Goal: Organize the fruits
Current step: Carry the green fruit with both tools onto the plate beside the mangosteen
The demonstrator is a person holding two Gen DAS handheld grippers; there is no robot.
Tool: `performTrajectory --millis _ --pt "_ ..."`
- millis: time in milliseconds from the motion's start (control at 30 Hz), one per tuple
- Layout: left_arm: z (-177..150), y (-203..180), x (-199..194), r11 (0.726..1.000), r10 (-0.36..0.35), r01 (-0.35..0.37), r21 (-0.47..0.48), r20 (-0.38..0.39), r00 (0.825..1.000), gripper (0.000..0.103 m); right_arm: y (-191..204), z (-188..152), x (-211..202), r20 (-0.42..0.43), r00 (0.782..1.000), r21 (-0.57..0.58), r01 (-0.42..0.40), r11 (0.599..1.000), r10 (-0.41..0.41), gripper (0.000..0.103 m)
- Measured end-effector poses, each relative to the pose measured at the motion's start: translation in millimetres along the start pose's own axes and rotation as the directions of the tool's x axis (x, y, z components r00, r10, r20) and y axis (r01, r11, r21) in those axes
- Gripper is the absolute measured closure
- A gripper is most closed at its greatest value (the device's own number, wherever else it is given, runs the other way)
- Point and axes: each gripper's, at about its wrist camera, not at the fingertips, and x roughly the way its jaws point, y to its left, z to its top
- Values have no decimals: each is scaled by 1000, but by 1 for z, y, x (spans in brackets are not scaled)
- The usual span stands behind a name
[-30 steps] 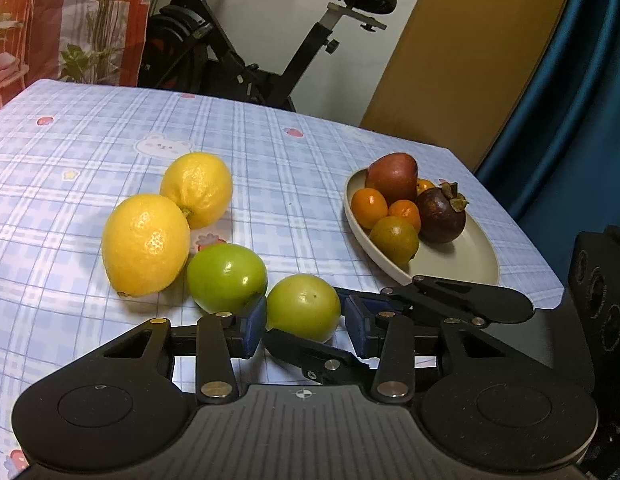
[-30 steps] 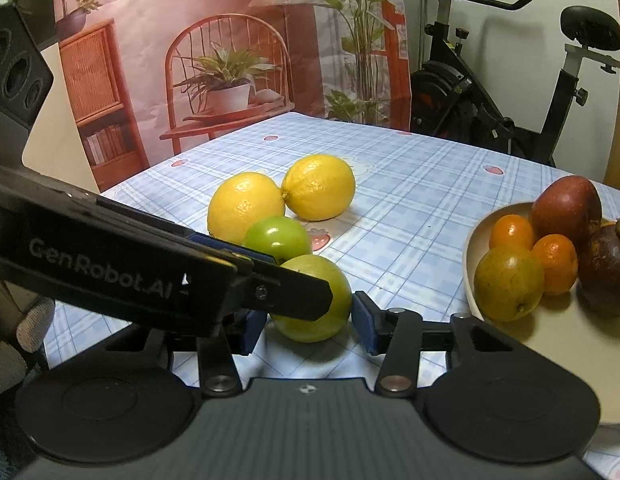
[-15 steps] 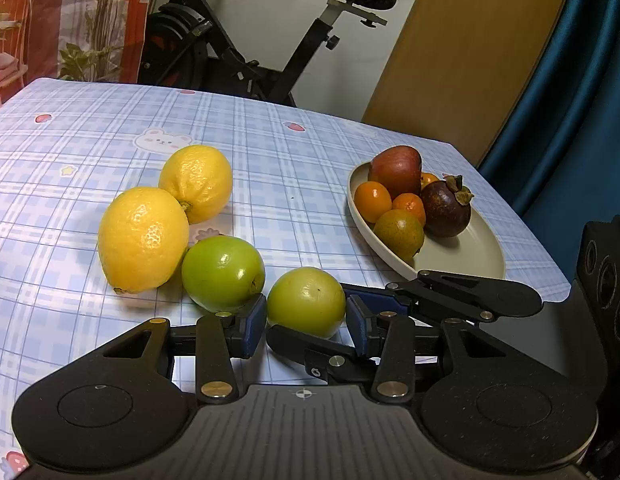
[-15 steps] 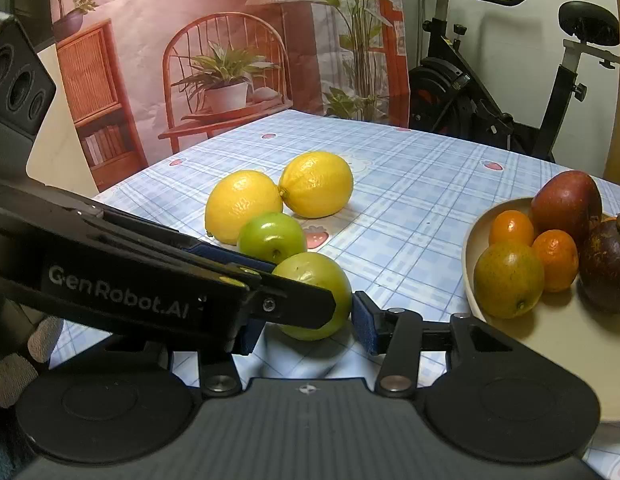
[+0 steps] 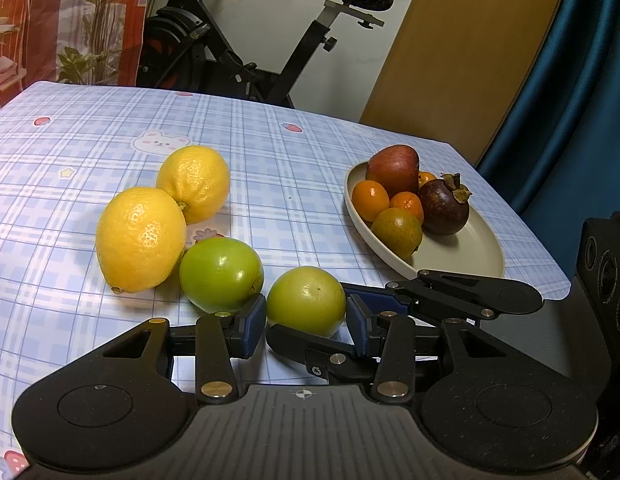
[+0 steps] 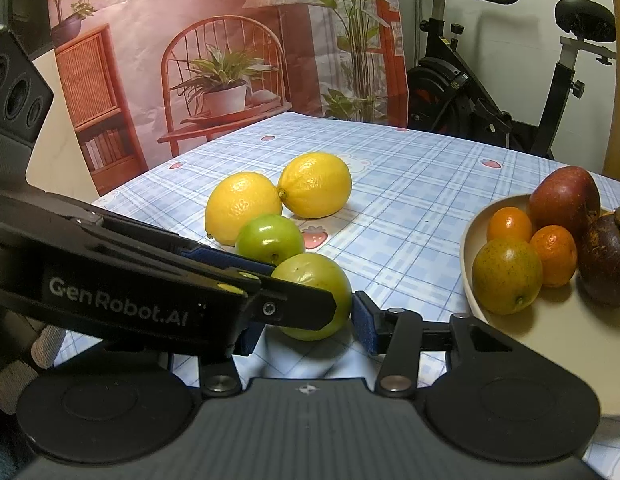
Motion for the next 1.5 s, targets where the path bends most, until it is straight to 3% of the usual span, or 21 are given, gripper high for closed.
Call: performTrajectory --millis 500,767,967,1167,1500 --pt "-1 0 0 1000 -1 1 1 1 1000 56 0 0 0 2 1000 -1 0 1000 0 54" --pt "9 -20 -6 997 -4 1 74 32 999 56 -1 -1 -15 62 998 -8 27 1000 -27 54" --pt "31 -61 1 984 -44 33 173 62 997 57 -28 3 -44 139 987 87 66 994 -78 54" --pt "53 -101 28 966 -110 99 239 34 993 56 -69 6 -77 183 967 191 140 972 -175 54" --pt "64 -162 91 942 -156 162 295 -43 987 56 -133 -5 -104 140 941 325 250 912 -308 54"
